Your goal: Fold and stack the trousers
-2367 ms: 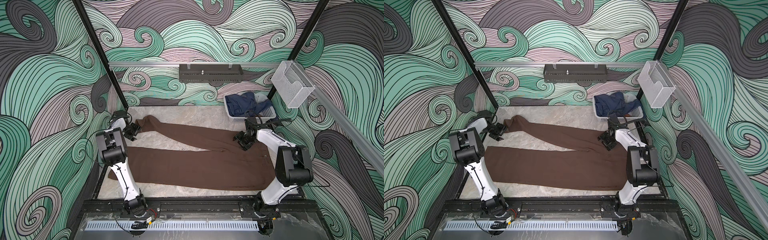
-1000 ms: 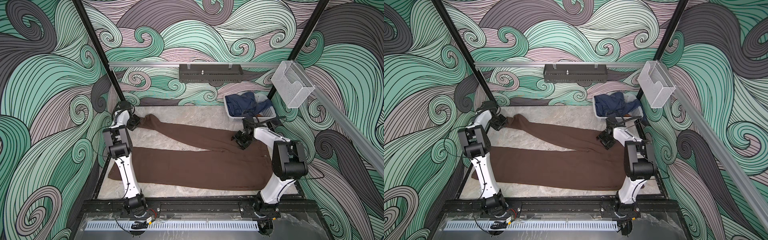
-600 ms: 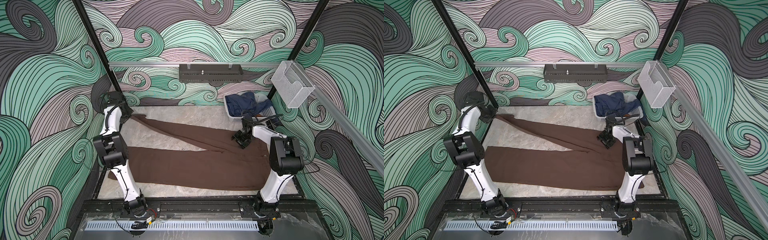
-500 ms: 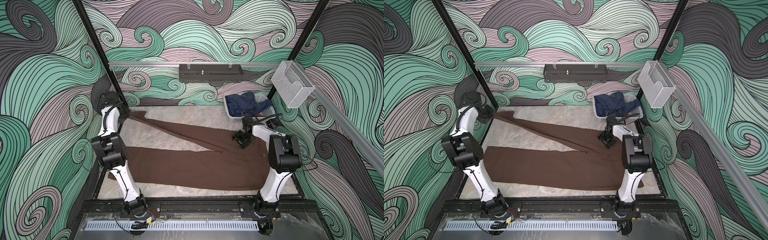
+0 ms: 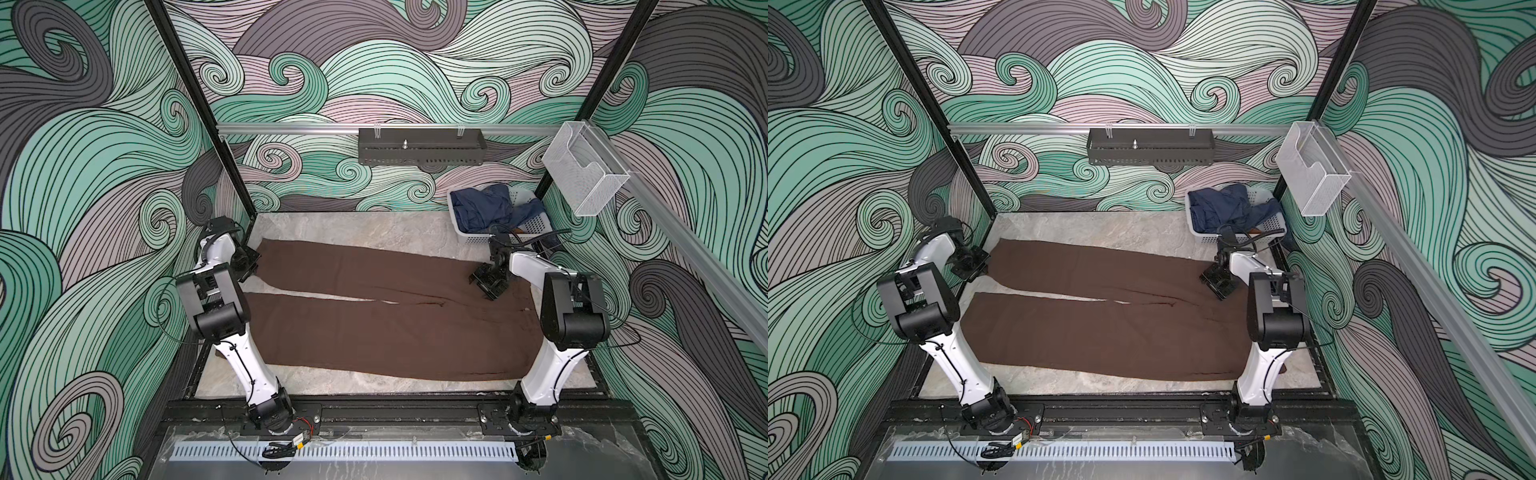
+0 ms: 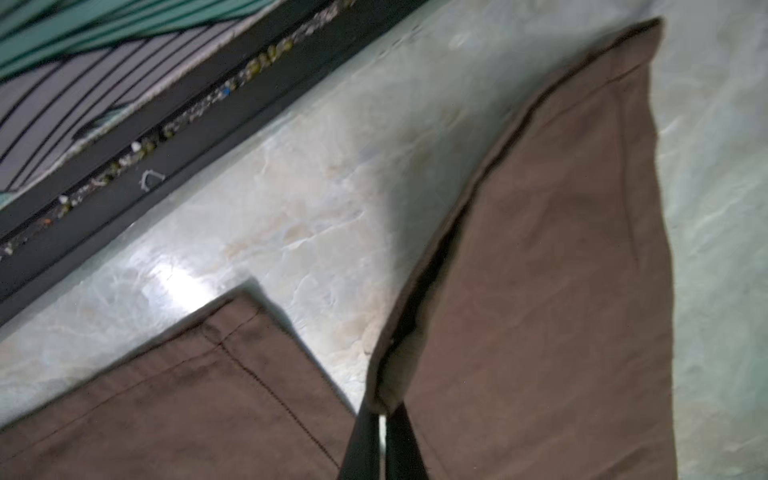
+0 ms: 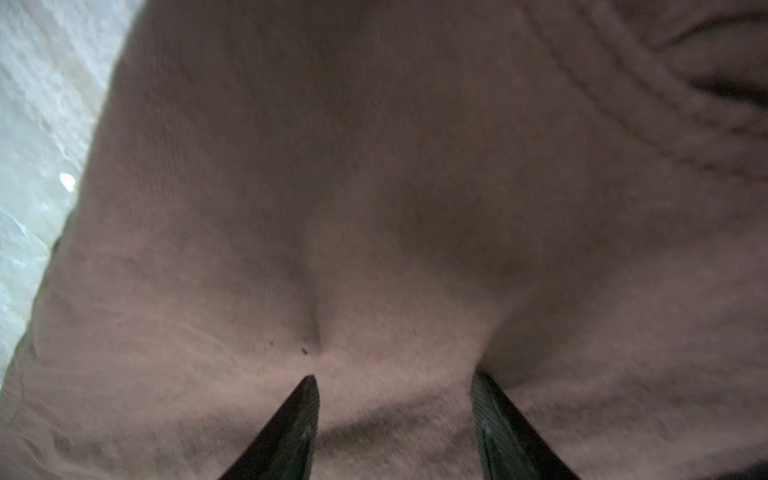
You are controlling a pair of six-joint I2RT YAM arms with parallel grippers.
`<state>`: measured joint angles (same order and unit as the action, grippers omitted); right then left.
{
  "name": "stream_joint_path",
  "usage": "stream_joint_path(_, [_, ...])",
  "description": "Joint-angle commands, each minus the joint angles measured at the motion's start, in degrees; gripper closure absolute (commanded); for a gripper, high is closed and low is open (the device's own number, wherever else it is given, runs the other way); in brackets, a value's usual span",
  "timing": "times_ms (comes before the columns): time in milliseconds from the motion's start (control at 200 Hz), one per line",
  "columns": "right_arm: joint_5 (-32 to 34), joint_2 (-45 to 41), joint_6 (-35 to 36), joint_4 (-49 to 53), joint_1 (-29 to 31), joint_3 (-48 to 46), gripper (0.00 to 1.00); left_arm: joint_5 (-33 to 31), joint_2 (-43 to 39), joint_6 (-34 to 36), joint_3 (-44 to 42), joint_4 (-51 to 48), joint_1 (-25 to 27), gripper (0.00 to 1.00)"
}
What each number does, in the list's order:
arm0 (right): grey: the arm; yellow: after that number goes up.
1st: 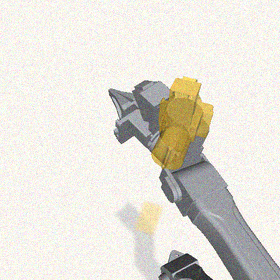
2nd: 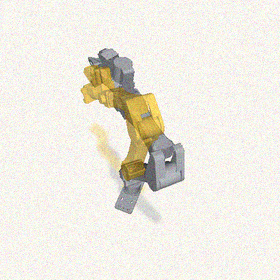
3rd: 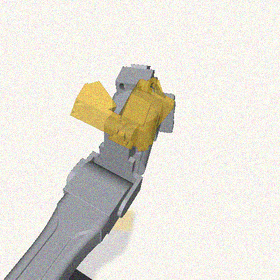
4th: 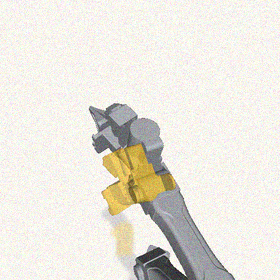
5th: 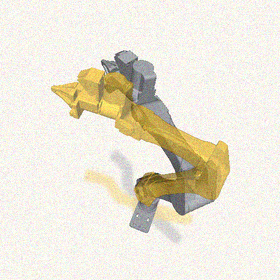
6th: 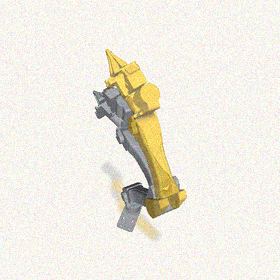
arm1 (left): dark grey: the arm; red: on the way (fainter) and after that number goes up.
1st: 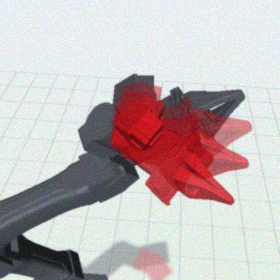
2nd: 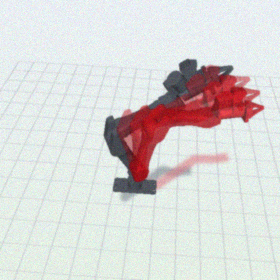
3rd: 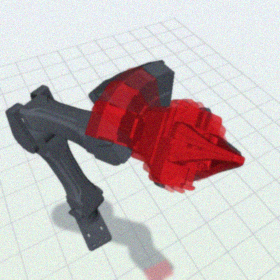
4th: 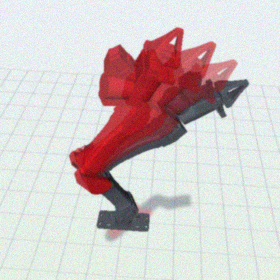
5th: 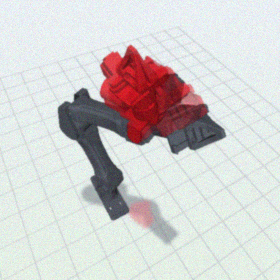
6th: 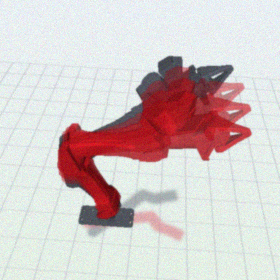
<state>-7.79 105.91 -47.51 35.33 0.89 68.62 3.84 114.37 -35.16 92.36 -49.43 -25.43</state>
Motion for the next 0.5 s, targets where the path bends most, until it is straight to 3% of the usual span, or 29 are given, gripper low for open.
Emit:
stream_joint_path(0, [1.3, -3.0, 1.2, 1.9, -0.1, -0.4, 0.39, 1.5, -3.3, -0.2, 1.5, 0.3, -1.1, 0.93])
stream_joint_path(75, [1.9, -3.8, 1.4, 2.0, -0.2, 0.0, 0.39, 2.8, -3.5, 0.3, 2.1, -0.4, -1.1, 0.63])
stream_joint_path(150, [2.1, -4.1, 1.5, 2.0, -0.4, 0.8, 0.39, 5.4, -4.2, 1.1, 2.1, 1.1, -1.1, 0.49])
stream_joint_path(385, [1.9, -1.5, 0.6, 1.8, -3.3, 3.9, 0.4, 9.8, -1.2, 2.4, 6.3, 0.9, 2.7, 0.41])
stream_joint_path(490, [0.5, -0.1, 0.0, 0.0, -5.0, 4.4, 0.49, 10.6, 0.9, 1.1, 5.9, 2.0, 5.0, 0.41])
